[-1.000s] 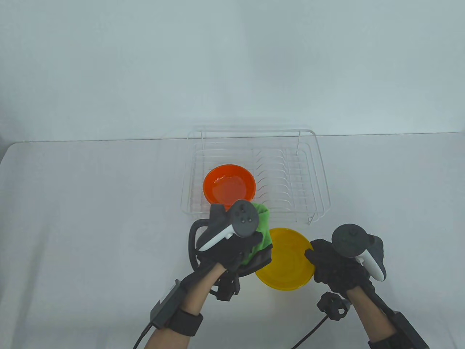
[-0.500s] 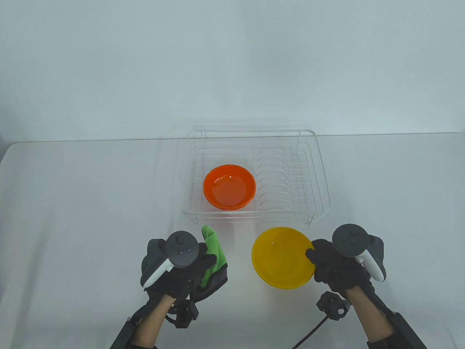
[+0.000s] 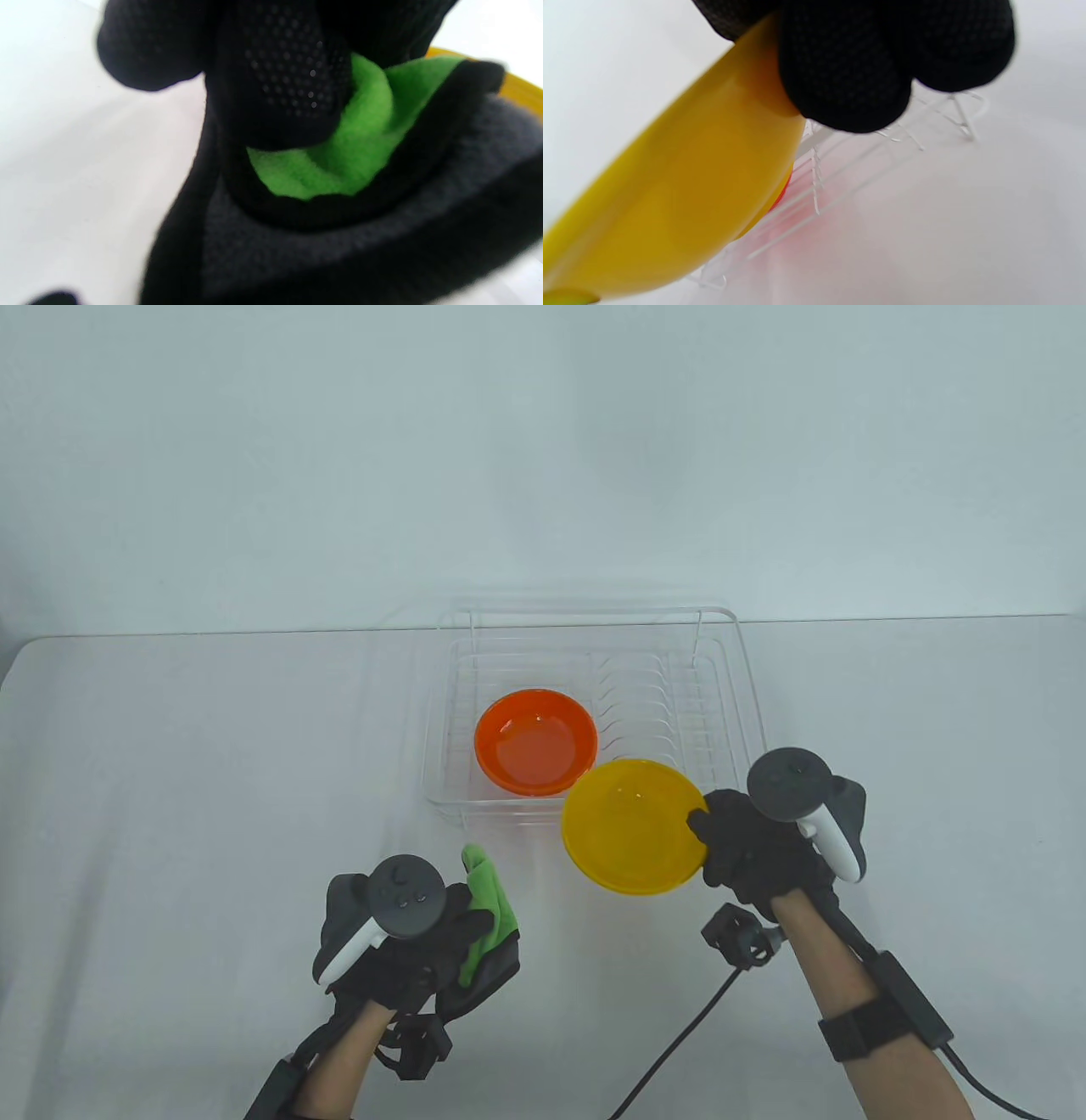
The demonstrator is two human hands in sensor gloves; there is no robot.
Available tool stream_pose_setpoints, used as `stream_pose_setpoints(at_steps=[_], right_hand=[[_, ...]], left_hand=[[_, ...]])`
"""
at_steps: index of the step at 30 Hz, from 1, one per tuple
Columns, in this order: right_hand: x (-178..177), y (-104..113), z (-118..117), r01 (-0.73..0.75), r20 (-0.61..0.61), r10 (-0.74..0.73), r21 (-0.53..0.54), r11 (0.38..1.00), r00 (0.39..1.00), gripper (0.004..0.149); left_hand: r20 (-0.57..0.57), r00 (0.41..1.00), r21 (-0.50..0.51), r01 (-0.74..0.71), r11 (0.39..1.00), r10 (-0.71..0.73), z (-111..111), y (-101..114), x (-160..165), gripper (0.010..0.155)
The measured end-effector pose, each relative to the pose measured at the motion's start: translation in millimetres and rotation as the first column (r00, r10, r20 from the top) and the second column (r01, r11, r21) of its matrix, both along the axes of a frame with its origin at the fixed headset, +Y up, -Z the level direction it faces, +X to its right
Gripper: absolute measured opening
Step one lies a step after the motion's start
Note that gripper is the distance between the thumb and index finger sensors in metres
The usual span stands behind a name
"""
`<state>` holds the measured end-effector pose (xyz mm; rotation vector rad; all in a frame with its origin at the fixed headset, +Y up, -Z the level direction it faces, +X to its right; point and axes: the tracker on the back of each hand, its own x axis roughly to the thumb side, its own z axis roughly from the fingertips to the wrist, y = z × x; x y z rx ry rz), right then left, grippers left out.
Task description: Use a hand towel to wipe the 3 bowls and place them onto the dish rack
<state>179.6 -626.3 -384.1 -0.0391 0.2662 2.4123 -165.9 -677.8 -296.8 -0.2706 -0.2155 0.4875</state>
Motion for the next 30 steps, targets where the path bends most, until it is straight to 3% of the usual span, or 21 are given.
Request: stream_pose_setpoints(at_steps=[6,13,20,30], right_hand=[[-41,9,-51,-0.020,0.019,0.020,-0.014,1.000,1.000,0.051],[-82,-7,-100,-0.032,0.054,0.037,-0.083,0.996,0.998,0.051],[-102,-23,-124,-0.064,0.092,0.076,-0.130,0.989,0.993,0.052],[-106,-34,-133,-0.124,0.080,0.139,-0.165,0.978,0.987,0.052]], left_hand=[[-0.003,1.000,0.007,-0.006,1.000,0.006,0,-1,-1,0.049],[0.007,1.000,0.002,0.008,1.000,-0.008,1,-5,2,0.049],[0.003,1.000,0.007,0.015,1.000,-0.015,1,-5,2,0.049],[0.003,1.000,0.001,0.031,1.000,-0.031,1,-6,2,0.049]])
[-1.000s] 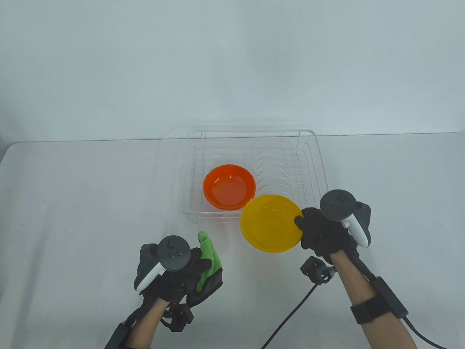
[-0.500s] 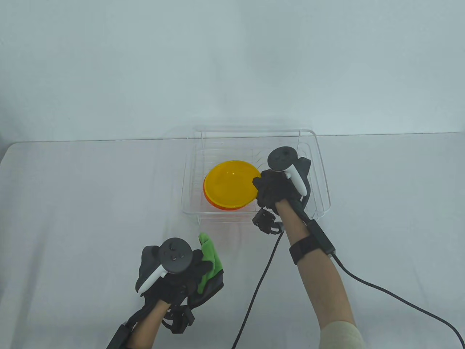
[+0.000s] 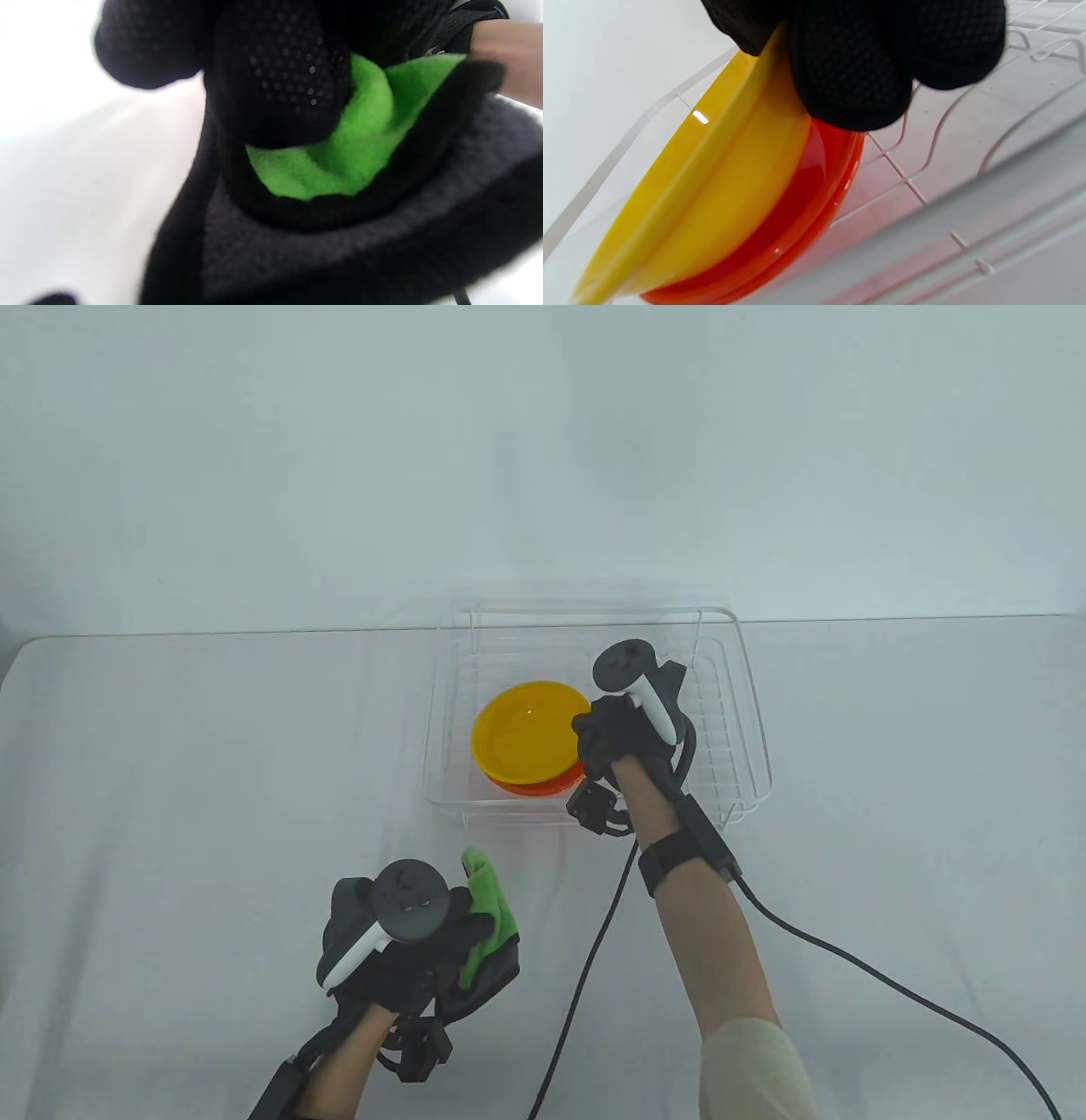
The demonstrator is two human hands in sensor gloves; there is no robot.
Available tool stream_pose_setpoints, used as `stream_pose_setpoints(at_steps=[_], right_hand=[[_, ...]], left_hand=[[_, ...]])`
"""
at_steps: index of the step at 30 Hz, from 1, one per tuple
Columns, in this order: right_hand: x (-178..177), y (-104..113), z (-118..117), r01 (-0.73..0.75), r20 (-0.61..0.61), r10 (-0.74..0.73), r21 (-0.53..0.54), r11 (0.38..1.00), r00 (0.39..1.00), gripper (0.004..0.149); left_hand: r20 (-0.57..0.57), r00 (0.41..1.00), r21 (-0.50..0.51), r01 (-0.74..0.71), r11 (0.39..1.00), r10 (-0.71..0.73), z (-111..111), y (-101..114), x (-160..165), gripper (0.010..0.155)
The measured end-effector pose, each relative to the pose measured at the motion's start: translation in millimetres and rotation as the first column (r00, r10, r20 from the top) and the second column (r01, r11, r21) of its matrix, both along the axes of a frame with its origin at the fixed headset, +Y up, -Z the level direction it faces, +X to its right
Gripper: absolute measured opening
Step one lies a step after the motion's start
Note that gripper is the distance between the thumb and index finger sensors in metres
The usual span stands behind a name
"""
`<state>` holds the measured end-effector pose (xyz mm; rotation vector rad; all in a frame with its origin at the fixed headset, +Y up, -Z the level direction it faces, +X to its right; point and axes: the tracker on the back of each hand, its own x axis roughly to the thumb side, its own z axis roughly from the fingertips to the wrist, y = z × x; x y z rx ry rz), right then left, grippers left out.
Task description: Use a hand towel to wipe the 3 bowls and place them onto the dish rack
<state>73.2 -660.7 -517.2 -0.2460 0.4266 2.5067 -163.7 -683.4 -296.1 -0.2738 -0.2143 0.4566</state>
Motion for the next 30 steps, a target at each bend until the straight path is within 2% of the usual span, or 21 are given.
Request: stream_pose_setpoints(at_steps=[14,19,21,25,30], right_hand=[[5,-3,0,-0.038,-0.018,0.038,-0.044,0.998,0.999,0.065],[9,5,4,-0.019,-0.034,0.018,-0.033,0.999,0.999,0.066],[13,15,10,0.002,-0.042,-0.002,0.000,1.000,0.999,0.067],[19,43,36,0.053,-0.124,-0.041,0.095,0.994,0.991,0.068],[31,70,96,0.081,-0.277,-0.010,0.248,0.965,0.961,0.072]], left_hand=[[0.004,1.000,-0.005,0.014,1.000,-0.014,0,0,2,0.049],[0.002,1.000,-0.001,0.016,1.000,-0.016,0,0,2,0.049],[-0.001,1.000,0.001,0.018,1.000,-0.018,0,0,2,0.049],[-0.005,1.000,0.003,0.025,1.000,-0.025,0,0,1,0.049],[-0.019,0.999,0.007,0.030,1.000,-0.030,1,0,-2,0.049]])
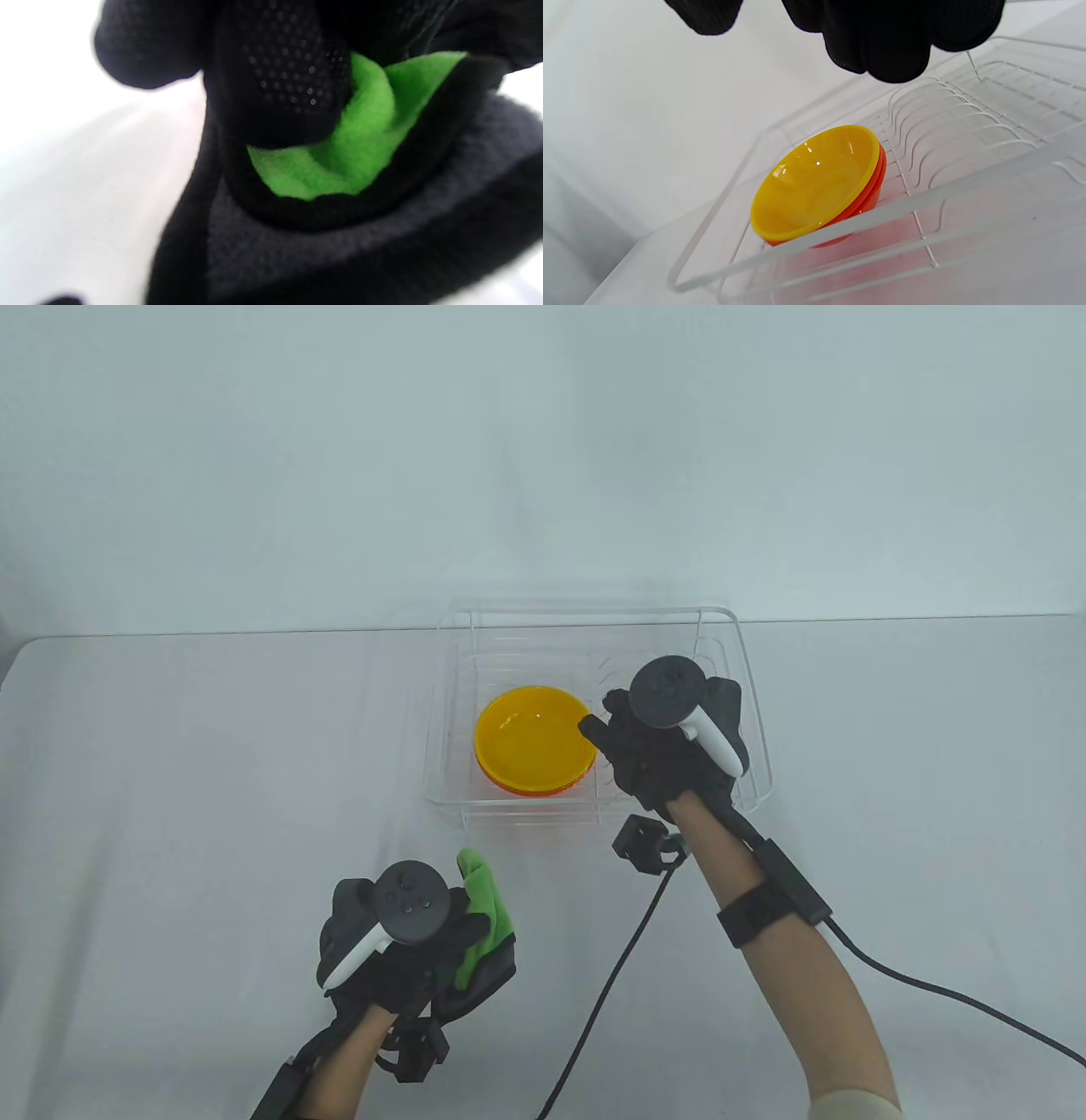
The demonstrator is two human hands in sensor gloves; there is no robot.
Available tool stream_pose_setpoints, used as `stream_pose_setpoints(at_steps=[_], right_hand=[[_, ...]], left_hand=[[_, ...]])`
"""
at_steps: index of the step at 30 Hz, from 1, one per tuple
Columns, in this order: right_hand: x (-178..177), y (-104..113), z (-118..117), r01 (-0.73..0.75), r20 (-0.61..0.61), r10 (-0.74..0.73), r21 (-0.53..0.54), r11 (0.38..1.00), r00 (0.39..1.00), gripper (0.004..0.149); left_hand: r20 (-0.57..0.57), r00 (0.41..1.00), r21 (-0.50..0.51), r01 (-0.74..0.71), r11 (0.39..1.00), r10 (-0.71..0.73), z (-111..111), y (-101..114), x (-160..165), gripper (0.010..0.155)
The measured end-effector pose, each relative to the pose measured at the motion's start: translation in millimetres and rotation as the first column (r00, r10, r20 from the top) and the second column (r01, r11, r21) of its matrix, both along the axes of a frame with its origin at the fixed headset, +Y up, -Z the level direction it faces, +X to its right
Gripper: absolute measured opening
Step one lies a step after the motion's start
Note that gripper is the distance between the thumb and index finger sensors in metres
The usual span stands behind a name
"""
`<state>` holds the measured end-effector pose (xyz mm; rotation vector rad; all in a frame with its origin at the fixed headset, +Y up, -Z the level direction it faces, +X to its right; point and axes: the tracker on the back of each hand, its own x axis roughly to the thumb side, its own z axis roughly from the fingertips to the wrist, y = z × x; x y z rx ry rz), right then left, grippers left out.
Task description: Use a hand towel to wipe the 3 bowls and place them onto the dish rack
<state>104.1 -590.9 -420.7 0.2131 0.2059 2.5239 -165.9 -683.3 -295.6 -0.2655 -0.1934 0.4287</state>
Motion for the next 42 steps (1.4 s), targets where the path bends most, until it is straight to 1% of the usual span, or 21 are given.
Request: stream_pose_setpoints(at_steps=[1,2,4,5,6,7,8,10,14,17,18,22,26,28,29,31,34,39,42], right_hand=[[3,2,13,0.004,-0.033,-0.003,0.029,1.000,0.999,0.073],[9,4,32,0.001,-0.052,0.003,0.069,0.998,0.999,0.074],[16,3,58,-0.004,-0.090,0.015,0.115,0.993,0.996,0.076],[18,3,63,-0.004,-0.097,0.016,0.126,0.992,0.995,0.076],[23,0,81,-0.009,-0.107,0.026,0.156,0.988,0.994,0.077],[26,-2,89,-0.009,-0.114,0.029,0.167,0.986,0.993,0.078],[31,-6,103,0.006,-0.131,0.019,0.188,0.982,0.991,0.079],[37,-14,122,0.012,-0.150,0.019,0.198,0.980,0.988,0.081],[49,-35,150,-0.034,-0.173,0.071,0.210,0.977,0.982,0.084],[55,-50,159,-0.054,-0.170,0.090,0.207,0.977,0.981,0.085],[55,-51,159,-0.061,-0.168,0.098,0.210,0.976,0.981,0.085],[58,-50,159,-0.050,-0.170,0.086,0.210,0.977,0.982,0.085],[64,-48,161,-0.021,-0.156,0.058,0.230,0.973,0.986,0.085],[65,-49,162,-0.028,-0.153,0.064,0.225,0.974,0.986,0.085],[65,-49,162,-0.041,-0.158,0.078,0.223,0.974,0.984,0.085],[66,-49,163,-0.057,-0.156,0.095,0.232,0.971,0.983,0.085],[66,-48,164,-0.054,-0.157,0.094,0.241,0.969,0.983,0.085],[67,-49,164,-0.052,-0.157,0.093,0.247,0.968,0.983,0.085],[67,-49,165,-0.055,-0.160,0.096,0.244,0.968,0.982,0.085]], left_hand=[[-0.005,1.000,0.001,-0.001,1.000,0.001,0,0,-1,0.049],[-0.008,1.000,0.003,-0.001,1.000,0.001,0,0,-1,0.049],[-0.012,1.000,0.005,-0.001,1.000,0.001,1,1,-2,0.049],[-0.012,1.000,0.006,-0.001,1.000,0.001,1,1,-2,0.049],[-0.011,1.000,0.007,0.001,1.000,-0.001,1,1,-2,0.049],[-0.011,1.000,0.009,0.004,1.000,-0.004,1,1,-2,0.049],[-0.011,1.000,0.015,0.009,1.000,-0.009,1,1,-2,0.049],[-0.010,1.000,0.021,0.016,1.000,-0.016,2,2,-1,0.049],[-0.008,1.000,0.027,0.028,0.999,-0.028,2,1,0,0.049],[-0.004,1.000,0.022,0.030,0.999,-0.030,3,1,1,0.049],[-0.005,0.999,0.020,0.034,0.999,-0.034,2,0,2,0.049],[-0.031,0.995,0.001,0.099,0.995,-0.099,-3,-3,7,0.049],[-0.014,0.983,-0.041,0.181,0.983,-0.181,-20,6,21,0.049],[-0.006,0.966,-0.071,0.257,0.964,-0.258,-33,12,30,0.049],[-0.010,0.956,-0.100,0.290,0.952,-0.292,-41,15,35,0.049],[0.020,0.939,-0.160,0.341,0.926,-0.342,-52,15,42,0.049],[0.040,0.929,-0.241,0.366,0.899,-0.368,-67,9,51,0.049],[0.043,0.908,-0.297,0.410,0.862,-0.417,-80,-5,56,0.050],[0.024,0.896,-0.298,0.429,0.853,-0.442,-82,-11,55,0.053]])
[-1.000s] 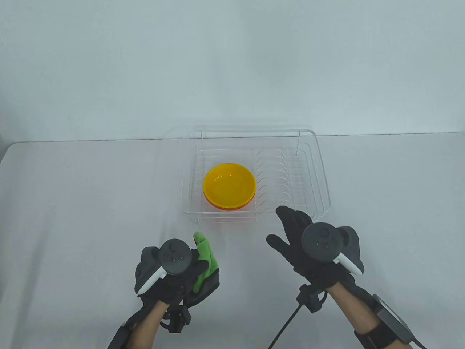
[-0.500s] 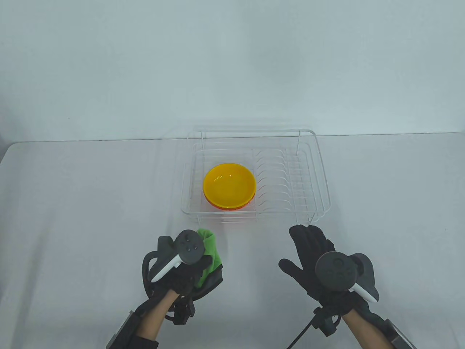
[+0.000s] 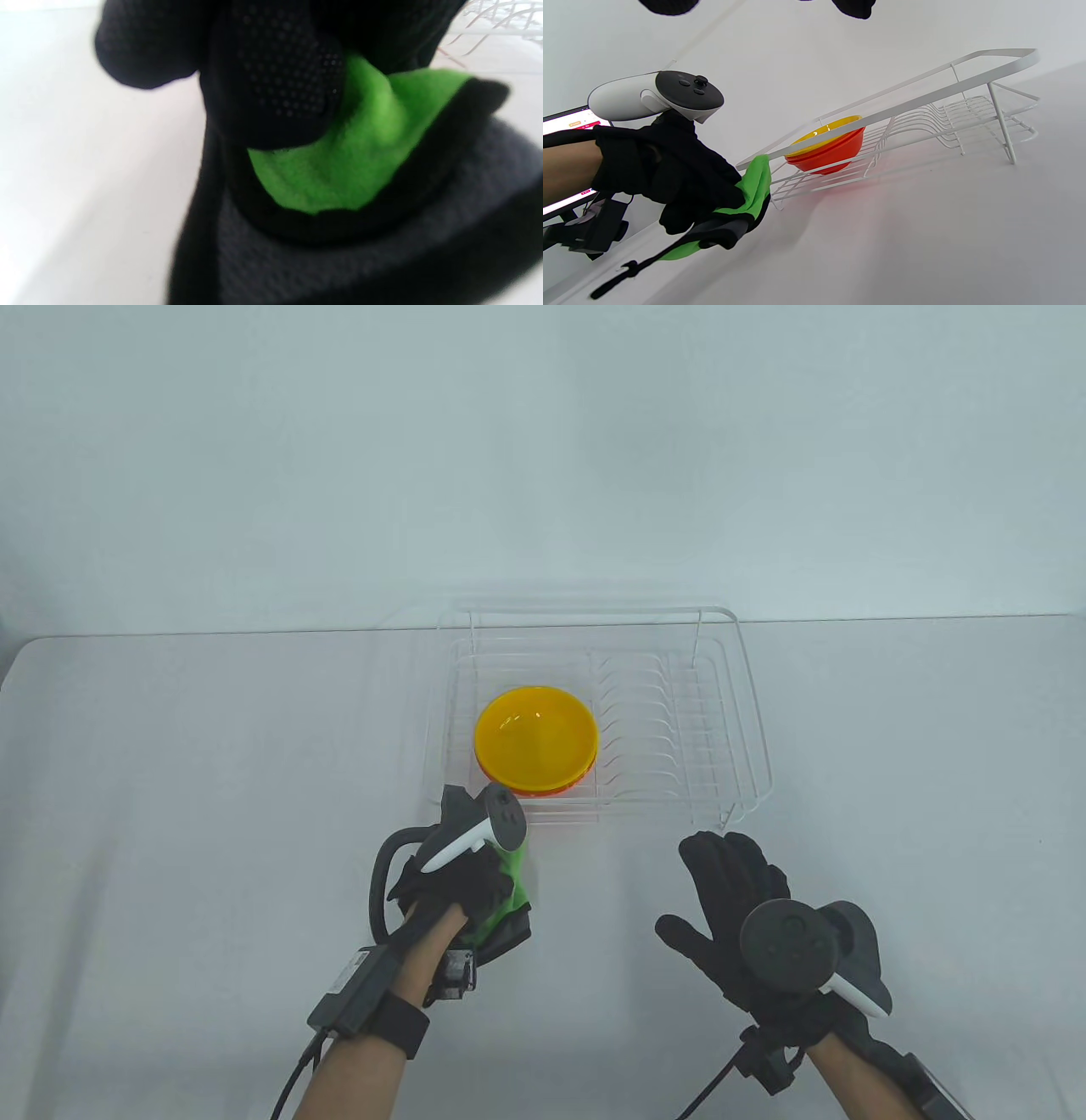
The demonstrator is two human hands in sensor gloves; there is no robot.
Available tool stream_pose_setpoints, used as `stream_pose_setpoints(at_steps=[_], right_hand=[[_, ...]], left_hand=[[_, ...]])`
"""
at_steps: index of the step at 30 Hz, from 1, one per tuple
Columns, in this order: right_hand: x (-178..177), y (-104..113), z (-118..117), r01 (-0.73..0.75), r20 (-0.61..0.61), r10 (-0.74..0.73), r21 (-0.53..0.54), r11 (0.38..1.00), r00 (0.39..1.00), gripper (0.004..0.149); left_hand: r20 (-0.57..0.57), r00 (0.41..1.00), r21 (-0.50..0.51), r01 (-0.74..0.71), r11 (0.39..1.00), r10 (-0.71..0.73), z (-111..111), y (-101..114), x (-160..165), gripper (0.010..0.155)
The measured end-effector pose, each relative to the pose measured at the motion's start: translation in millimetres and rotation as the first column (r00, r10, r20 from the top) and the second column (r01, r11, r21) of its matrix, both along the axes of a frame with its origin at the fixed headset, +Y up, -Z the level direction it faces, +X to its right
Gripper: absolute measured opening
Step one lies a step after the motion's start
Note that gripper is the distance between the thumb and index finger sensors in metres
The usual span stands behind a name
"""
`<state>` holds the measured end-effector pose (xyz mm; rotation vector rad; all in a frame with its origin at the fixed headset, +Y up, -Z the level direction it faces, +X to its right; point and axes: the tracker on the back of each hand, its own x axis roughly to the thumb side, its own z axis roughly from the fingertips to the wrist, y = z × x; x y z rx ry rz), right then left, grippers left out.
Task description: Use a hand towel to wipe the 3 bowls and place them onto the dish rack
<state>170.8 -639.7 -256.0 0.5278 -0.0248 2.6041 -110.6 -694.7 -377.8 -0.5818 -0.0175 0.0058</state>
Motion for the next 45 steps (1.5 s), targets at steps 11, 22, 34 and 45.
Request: stream_pose_setpoints(at_steps=[11,22,34,45], right_hand=[[-1,-1,1,-0.021,-0.005,0.021,0.002,1.000,1.000,0.085],[-4,-4,2,-0.051,-0.010,0.051,0.004,0.999,0.999,0.085],[-7,-9,0,-0.078,-0.021,0.078,-0.010,0.997,0.997,0.086],[-8,-10,-1,-0.079,-0.014,0.079,-0.032,0.996,0.997,0.086]], left_hand=[[0.028,0.992,0.189,-0.125,0.974,0.122,33,22,-18,0.068],[0.264,0.929,0.485,-0.359,0.797,0.258,126,67,-29,0.081],[0.347,0.901,0.428,-0.399,0.811,0.260,138,37,-23,0.089],[0.355,0.891,0.412,-0.420,0.808,0.283,137,36,-25,0.088]])
